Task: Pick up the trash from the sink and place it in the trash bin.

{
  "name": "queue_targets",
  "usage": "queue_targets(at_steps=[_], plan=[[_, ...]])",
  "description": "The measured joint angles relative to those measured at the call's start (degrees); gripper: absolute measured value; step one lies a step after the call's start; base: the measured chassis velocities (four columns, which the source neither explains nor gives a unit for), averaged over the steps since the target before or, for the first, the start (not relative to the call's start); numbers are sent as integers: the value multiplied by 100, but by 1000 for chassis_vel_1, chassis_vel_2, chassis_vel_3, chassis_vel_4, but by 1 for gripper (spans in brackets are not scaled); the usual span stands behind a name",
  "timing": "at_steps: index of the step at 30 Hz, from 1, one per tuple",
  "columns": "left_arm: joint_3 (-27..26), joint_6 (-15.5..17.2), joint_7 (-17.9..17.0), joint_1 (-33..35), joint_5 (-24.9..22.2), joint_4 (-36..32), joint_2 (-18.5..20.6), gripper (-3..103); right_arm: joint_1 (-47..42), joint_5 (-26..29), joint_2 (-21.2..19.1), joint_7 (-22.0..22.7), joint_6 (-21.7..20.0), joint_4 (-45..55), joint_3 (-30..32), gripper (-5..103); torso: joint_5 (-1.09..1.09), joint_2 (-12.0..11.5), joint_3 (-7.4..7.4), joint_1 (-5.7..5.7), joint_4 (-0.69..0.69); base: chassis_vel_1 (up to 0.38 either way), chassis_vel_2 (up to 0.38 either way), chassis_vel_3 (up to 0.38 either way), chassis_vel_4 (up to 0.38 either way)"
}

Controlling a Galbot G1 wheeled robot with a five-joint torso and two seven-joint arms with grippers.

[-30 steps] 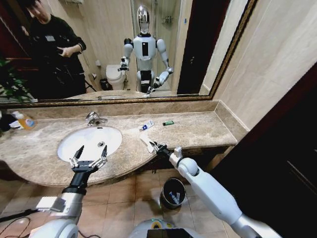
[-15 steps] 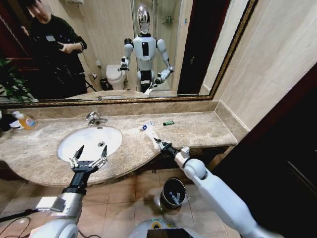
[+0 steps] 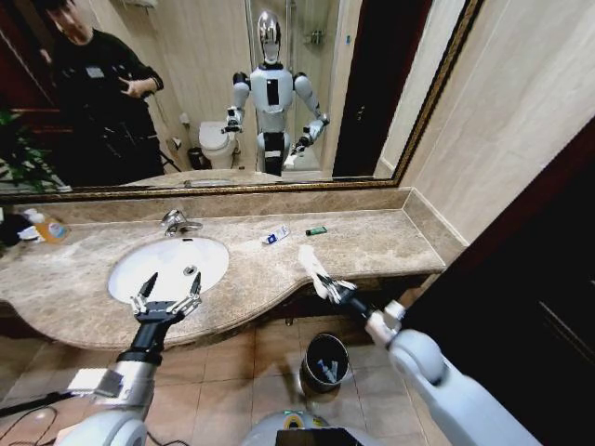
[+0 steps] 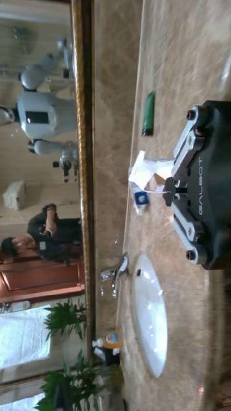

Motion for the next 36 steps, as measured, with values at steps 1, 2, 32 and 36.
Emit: queue_targets(at_steps=[1,2,32,36], plan=[[0,0,0,0,0,0,0,100,-303,-114,87,-151,219,-88,154,0,0,0,0,0,0,0,0,0,0],[0,0,0,0,0,0,0,100,-573,-225,179,-287,439,-201,251,0,0,0,0,0,0,0,0,0,0],[0,0,1,0,0,0,0,100,1183,-3045,2000,251,1298,-5466,-261,0,-1,-1,1,1,0,0,0,0,0],[0,0,1,0,0,0,0,100,1373,-3138,2168,392,1428,-5855,-246,0,-2,-1,1,1,0,0,0,0,0]])
